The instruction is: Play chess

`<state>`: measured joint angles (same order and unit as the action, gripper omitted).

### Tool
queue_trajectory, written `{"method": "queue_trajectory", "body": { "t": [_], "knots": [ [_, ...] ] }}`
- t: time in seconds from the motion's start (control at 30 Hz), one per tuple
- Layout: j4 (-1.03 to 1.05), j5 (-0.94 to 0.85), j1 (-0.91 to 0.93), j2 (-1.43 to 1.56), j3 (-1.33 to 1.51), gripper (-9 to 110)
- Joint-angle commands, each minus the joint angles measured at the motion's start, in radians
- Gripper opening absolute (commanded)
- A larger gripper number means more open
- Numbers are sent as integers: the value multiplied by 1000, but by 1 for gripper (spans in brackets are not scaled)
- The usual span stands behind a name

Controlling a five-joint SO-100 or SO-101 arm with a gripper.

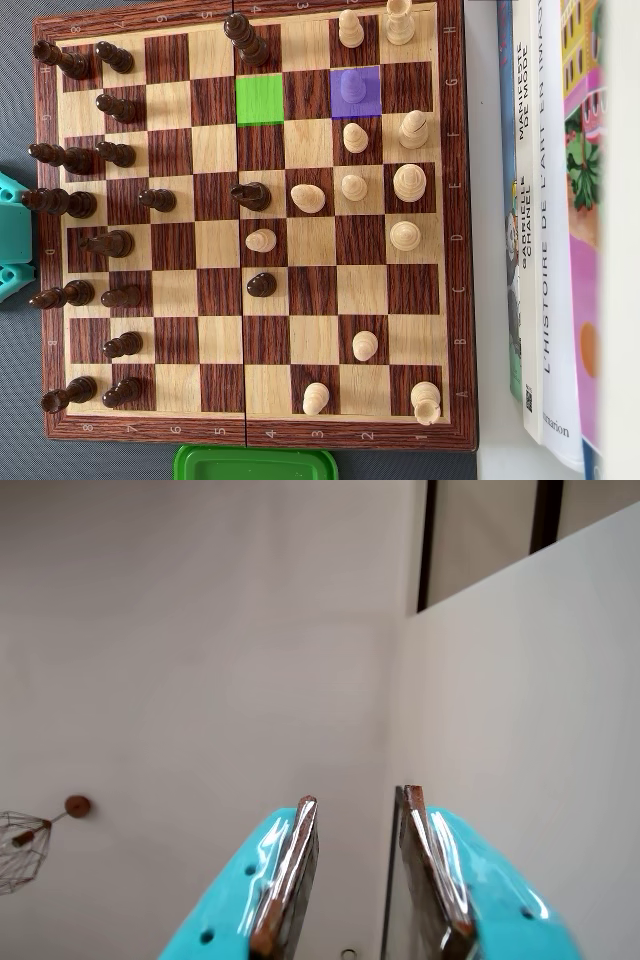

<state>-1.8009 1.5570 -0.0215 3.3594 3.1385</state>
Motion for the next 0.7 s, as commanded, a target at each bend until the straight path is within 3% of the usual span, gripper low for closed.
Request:
{"method": "queue_trajectory", "body": {
  "t": [0.0, 0.43, 0.67],
  "knots": [
    [-3, 2, -2, -11, 20, 13],
    [18, -3, 0, -14, 20, 13],
    [186, -3, -23, -14, 15, 13]
  ]
}}
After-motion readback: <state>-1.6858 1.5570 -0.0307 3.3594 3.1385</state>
